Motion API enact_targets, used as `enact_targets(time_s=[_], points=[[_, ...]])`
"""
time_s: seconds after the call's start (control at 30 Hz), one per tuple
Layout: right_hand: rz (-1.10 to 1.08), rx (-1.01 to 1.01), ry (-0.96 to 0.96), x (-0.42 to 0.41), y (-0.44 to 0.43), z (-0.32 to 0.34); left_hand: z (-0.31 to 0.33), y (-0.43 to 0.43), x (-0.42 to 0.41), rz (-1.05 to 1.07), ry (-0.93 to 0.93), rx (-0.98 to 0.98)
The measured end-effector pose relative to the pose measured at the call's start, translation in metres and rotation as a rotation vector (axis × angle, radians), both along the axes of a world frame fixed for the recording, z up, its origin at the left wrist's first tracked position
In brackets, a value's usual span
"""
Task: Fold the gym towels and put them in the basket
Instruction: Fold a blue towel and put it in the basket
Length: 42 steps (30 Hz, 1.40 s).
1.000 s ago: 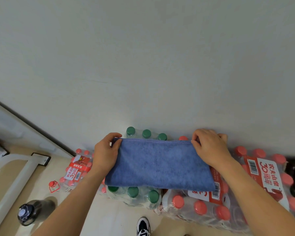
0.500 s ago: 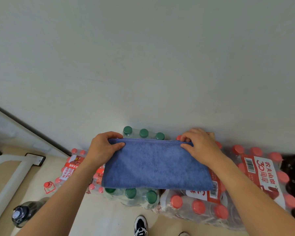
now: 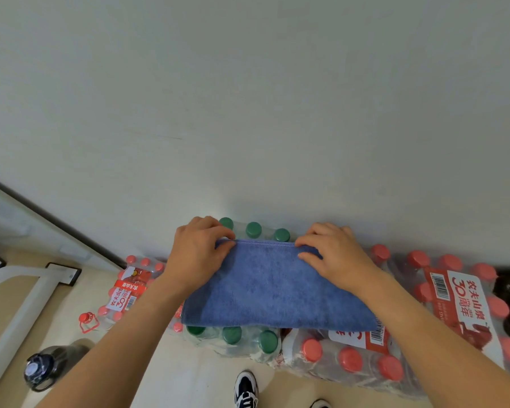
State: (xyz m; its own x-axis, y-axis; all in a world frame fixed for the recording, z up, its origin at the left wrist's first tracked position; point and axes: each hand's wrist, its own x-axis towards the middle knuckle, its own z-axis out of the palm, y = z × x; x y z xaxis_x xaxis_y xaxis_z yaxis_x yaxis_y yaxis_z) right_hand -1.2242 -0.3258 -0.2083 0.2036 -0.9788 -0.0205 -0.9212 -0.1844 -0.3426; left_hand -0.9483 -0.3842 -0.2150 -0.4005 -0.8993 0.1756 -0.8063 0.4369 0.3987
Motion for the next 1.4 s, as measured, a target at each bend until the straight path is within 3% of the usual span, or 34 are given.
enact_targets(time_s=[0.1, 0.27, 0.7, 0.8, 0.93, 1.2, 1.4], points=[[0.009, 0.052, 0.027, 0.009, -0.006, 0.001, 0.001, -0.003, -0.014, -0.101, -0.08, 0.035], [-0.032, 0.073, 0.118, 0.009, -0.01, 0.001, -0.005, -0.004, -0.02, -0.066, -0.018, 0.152], [-0.059, -0.016, 0.162, 0.008, -0.007, -0.005, -0.011, -0.005, -0.026, -0.025, 0.0, 0.189], [-0.014, 0.087, 0.132, 0.006, -0.005, -0.003, -0.013, -0.005, -0.027, -0.036, -0.015, 0.198], [0.002, 0.269, 0.056, 0.006, -0.009, 0.006, -0.007, -0.012, -0.025, -0.096, -0.193, 0.315], [0.082, 0.397, 0.024, -0.014, -0.01, 0.023, 0.022, -0.024, -0.015, -0.289, -0.271, 0.525], [0.043, 0.469, 0.046, -0.04, 0.002, 0.053, 0.044, -0.026, -0.009, -0.346, -0.371, 0.476]])
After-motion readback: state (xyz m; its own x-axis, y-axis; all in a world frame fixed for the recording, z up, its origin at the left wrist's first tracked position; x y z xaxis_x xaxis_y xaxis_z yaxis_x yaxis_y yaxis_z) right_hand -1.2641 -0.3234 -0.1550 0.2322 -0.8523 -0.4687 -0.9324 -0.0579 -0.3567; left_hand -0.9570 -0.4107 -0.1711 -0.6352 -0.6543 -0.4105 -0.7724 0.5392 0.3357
